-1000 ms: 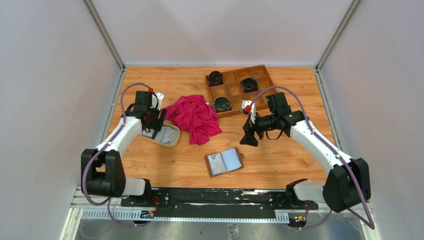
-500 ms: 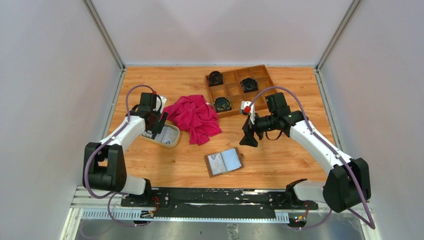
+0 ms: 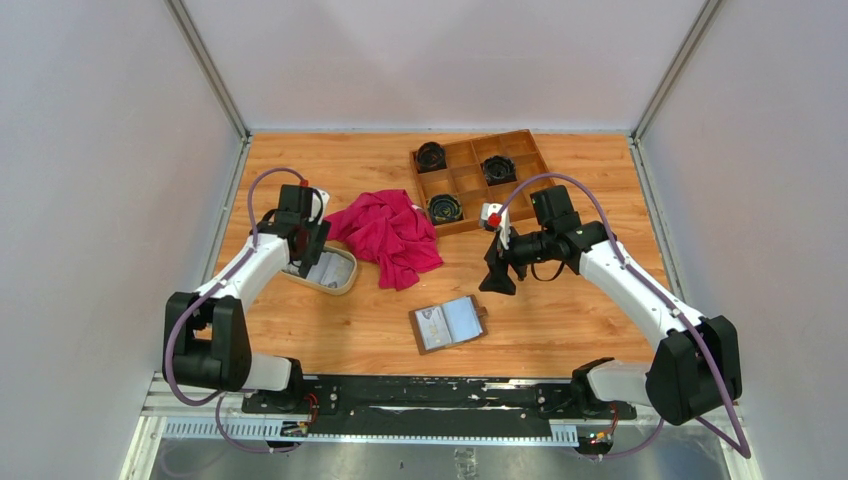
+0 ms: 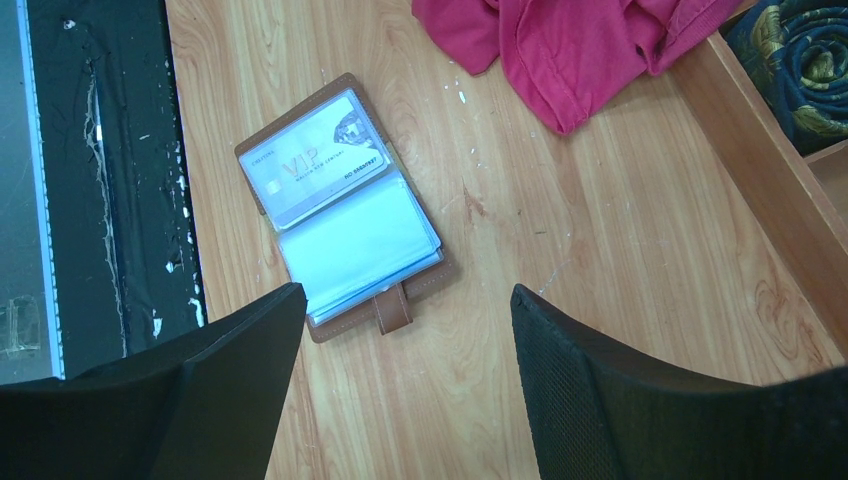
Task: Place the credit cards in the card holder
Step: Pick up the credit card from the storage box.
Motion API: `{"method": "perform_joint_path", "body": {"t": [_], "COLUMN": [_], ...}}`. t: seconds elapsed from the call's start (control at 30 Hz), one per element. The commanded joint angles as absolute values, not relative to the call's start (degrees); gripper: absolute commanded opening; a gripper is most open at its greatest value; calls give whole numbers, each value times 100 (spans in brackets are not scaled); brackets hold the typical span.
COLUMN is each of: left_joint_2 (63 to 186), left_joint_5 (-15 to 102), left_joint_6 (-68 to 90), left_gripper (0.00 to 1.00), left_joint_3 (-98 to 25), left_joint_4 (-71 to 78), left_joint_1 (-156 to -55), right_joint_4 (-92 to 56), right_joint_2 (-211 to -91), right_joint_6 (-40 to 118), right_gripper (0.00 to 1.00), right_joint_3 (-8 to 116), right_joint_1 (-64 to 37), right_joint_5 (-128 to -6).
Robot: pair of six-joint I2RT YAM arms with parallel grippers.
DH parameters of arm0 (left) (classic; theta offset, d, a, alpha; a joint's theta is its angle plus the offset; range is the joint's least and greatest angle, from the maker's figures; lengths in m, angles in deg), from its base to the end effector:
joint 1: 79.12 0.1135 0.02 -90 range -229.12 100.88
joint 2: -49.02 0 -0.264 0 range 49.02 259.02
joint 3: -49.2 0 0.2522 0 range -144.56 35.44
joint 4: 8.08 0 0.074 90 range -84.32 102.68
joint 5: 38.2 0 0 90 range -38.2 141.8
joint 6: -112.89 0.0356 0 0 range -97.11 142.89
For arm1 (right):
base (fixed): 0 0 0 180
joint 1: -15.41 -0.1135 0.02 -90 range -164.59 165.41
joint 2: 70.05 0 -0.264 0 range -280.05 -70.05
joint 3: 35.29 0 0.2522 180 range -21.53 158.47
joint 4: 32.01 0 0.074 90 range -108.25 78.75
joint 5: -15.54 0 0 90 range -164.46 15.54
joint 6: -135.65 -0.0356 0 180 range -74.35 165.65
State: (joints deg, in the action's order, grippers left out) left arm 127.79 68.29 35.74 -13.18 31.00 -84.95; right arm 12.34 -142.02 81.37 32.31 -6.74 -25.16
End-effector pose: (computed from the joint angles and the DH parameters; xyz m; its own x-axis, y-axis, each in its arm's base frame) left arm 0.2715 -0.0176 0.2122 -0.8130 0.2974 -0.5006 0.1212 0.9273 0.3541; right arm 0.2250 0.1207 0.2723 -0.1511 -0.4726 -0.8683 -0.9821 0.1718 0.0774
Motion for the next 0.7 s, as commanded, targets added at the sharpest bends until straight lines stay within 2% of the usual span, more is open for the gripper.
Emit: {"method": "perform_joint_path", "body": {"t": [0.0, 0.33, 0.5, 0.6, 0.67], "left_joint_2": [12667, 12795, 12963, 13039, 13078], "left_joint_5": [7014, 6924, 6911, 6907, 6913], "left_joint_6": [3521, 3425, 3319, 3293, 3270], "left_gripper": [70, 65, 58, 47, 46], "left_joint_3": [-1325, -1433, -1554, -1609, -1636], "left_joint_4": [3044, 3184, 3321, 3394, 3424], "left_joint_1": [-8475, -8475, -8475, -8476, -8477], "right_joint_4": [1382, 1399, 1416, 1426, 1429], "right_joint_2": [-14199, -14200, -14220, -14219, -14230], "right_joint_6": [8255, 8283, 8303, 8309, 8317], "right_gripper": [79, 79, 79, 79, 79], "right_joint_3": [3371, 3374, 3374, 3375, 3374], "right_joint_1": [-762, -770, -800, -814, -823], "right_joint_5": [-2428, -2410, -2401, -2398, -2392]}}
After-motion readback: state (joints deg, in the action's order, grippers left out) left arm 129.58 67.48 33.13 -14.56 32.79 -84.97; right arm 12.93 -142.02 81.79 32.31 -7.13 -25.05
